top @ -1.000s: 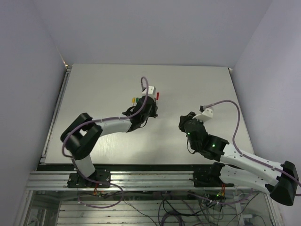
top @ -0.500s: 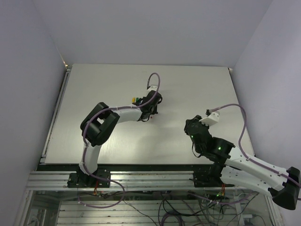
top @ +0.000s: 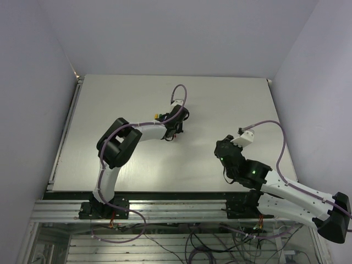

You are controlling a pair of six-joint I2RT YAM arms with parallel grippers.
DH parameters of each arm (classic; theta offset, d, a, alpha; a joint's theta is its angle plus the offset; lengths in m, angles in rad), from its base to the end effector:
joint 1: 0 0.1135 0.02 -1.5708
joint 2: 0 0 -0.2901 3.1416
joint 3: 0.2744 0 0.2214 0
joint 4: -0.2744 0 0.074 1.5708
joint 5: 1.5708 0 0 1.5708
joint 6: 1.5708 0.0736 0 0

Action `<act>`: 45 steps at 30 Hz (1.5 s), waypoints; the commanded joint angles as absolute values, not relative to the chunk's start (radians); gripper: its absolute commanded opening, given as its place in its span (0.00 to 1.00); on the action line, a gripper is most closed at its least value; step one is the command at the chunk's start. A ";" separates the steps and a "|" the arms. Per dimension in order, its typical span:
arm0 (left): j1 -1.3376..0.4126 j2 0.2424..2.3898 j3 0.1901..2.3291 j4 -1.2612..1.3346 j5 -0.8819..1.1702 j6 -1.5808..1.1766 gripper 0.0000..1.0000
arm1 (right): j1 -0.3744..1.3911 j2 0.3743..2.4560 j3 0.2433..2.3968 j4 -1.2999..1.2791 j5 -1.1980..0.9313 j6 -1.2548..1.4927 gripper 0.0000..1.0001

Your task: Insert the pens into the pen caps

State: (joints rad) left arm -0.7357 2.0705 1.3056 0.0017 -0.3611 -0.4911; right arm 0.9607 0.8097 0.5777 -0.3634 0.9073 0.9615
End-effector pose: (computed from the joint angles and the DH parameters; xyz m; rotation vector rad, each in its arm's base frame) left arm 0.3566 -0.2878 0.1651 0.1015 2.2814 -0.2202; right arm 0.1277 0.0814 0.2660 0.4851 1.8726 0.2915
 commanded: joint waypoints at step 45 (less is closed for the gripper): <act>-0.710 0.995 0.668 -0.127 -0.472 -0.511 0.32 | 0.123 0.915 0.586 -0.203 0.250 0.667 0.15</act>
State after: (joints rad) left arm -0.7170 1.1088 0.7105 -0.0555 -0.4232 -0.4870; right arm 0.1532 0.9039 0.5533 -0.2554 0.4343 0.7303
